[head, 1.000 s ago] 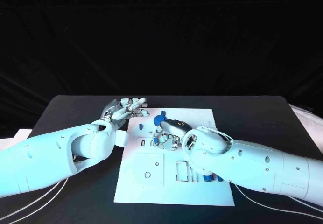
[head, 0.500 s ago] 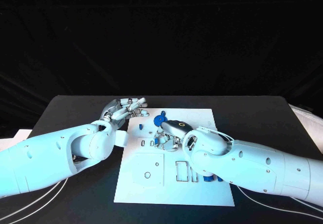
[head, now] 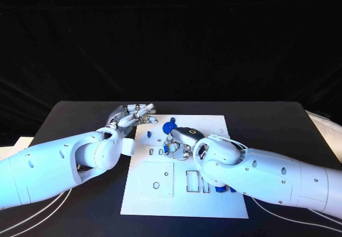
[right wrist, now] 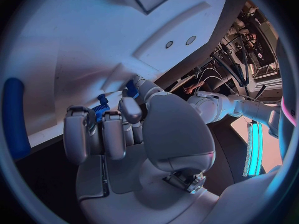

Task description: Assemble the parts on the task board

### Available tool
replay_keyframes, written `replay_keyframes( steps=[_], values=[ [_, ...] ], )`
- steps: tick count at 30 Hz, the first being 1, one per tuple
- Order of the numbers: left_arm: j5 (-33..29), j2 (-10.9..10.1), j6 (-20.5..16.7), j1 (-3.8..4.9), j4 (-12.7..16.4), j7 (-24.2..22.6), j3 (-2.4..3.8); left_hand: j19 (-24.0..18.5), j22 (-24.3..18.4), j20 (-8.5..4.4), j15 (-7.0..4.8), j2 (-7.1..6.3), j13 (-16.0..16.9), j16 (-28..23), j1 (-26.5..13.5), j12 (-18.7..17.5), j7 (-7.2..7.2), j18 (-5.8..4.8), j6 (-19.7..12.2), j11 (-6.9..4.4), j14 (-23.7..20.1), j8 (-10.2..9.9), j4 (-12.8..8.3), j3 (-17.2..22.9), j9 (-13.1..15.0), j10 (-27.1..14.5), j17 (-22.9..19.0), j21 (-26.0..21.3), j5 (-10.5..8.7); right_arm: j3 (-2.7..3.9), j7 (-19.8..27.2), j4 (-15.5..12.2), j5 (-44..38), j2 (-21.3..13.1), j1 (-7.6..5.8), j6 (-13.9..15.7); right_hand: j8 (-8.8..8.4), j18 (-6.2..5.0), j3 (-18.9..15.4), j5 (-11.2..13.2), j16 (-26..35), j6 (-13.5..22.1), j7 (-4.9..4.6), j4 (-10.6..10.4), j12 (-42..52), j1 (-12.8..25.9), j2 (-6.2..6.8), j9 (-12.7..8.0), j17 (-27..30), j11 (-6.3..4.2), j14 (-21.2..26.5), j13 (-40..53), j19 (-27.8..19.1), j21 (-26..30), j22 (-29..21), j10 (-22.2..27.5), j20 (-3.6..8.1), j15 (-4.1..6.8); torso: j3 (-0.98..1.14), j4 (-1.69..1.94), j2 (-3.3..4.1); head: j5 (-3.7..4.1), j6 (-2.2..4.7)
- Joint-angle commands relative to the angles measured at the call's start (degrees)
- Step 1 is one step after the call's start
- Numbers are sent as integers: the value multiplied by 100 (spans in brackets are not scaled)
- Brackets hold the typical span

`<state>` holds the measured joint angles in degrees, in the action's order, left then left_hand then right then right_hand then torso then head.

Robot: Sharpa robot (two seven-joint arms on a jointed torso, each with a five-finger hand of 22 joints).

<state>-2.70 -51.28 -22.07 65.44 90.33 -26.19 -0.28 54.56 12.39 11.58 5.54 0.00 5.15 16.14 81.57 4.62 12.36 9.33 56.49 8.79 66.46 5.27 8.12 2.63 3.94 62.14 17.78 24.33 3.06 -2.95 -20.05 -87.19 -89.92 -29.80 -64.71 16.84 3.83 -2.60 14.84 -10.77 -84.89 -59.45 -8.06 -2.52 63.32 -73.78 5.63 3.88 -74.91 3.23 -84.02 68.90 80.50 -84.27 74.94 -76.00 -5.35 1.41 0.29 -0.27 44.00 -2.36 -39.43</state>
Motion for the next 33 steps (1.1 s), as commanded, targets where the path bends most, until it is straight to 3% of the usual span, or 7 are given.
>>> replay_keyframes(
  steps=[1, 8, 16, 27, 29, 31, 33],
  values=[
    [-8, 11, 83, 4, 2, -61, 6, -43, 7, 11, 2, 31, 7, -25, 2, -35, 12, 93, 8, 20, -49, -38, -35, -10, -2, -9, 8, 22, 5, -35, -159, 32, -35, -13, 40, -130, -12, -61, -56, -38, 35, 60, -10, -12, -45, 15, 70, 3, -472, -11, -381, -25, -38, 32, 133, 54, 4, -41, 1, -3, 0, 2, 2],
    [-8, 18, 89, 4, -6, -58, 5, -43, 7, 11, 2, 31, 7, -25, 2, -35, 12, 93, 8, 20, -49, -38, -35, -10, -2, -9, 8, 22, 5, -38, -59, -3, 21, -28, 41, 270, -23, -85, -458, -44, 78, 419, -62, -174, -357, 200, 227, -22, -413, 44, -365, -310, -114, 99, 19, 284, -36, -86, 2, -2, 1, 12, 7],
    [-4, 25, 80, 4, -18, -25, 5, -59, 11, 14, 4, 39, 10, -32, -3, -40, 11, 94, 12, 20, -59, -43, -46, -13, -1, -3, 25, 25, 6, -29, 314, -216, 109, -161, 57, 1310, 10, -115, -875, -65, 156, 637, -109, -333, -525, 63, 184, -7, -305, 90, -337, -518, -201, 181, -116, 454, -79, -128, 11, -7, -5, 15, 23],
    [878, -27, -105, 3, 5, 852, 5, 921, 490, -438, -487, 67, 90, 783, -71, 127, -349, 123, 540, -400, 1463, 55, -16, 100, 27, 937, 758, 922, 22, 110, 1371, -715, 954, -733, -89, 1502, 12, -170, -1266, -55, 352, 847, -165, -596, -795, -224, 65, -3, -40, 137, -274, -864, -366, 338, -371, 655, -117, -166, 38, -13, -58, -6, 41],
    [1146, -63, -111, 4, 21, 1154, 5, 1174, 677, -552, -605, 26, 167, 1657, -120, 247, -436, 126, 623, -517, 1900, 61, 18, 111, 37, 1257, 1521, 1246, 35, 135, 1662, -828, 1385, -927, -180, 1381, 15, -178, -1270, -61, 361, 841, -163, -611, -808, -285, -4, -2, -31, 134, -274, -895, -391, 363, -409, 673, -116, -163, 51, -18, -83, -18, 44],
    [1488, -114, -26, 11, 51, 1578, 5, 1439, 1065, -667, -697, -46, 322, 3512, -203, 414, -517, 90, 682, -615, 2089, 60, 62, 90, 62, 1519, 3295, 1753, 34, 153, 1895, -919, 1943, -1141, -310, 1197, 27, -185, -1252, -86, 371, 817, -155, -599, -812, -365, -78, 3, -22, 126, -274, -914, -411, 383, -440, 685, -113, -157, 66, -23, -114, -29, 33],
    [1908, -168, 186, 57, 77, 2149, 6, 1674, 1847, -701, -716, -64, 487, 4414, -463, 580, -540, -21, 686, -635, 2119, 59, 222, -8, 85, 1664, 4178, 2428, 19, 164, 2043, -988, 2482, -1362, -464, 1039, 37, -202, -1226, -131, 414, 791, -147, -566, -857, -459, -143, 5, 39, 117, -260, -967, -464, 428, -518, 724, -107, -149, 80, -43, -153, -55, 30]
  ],
)
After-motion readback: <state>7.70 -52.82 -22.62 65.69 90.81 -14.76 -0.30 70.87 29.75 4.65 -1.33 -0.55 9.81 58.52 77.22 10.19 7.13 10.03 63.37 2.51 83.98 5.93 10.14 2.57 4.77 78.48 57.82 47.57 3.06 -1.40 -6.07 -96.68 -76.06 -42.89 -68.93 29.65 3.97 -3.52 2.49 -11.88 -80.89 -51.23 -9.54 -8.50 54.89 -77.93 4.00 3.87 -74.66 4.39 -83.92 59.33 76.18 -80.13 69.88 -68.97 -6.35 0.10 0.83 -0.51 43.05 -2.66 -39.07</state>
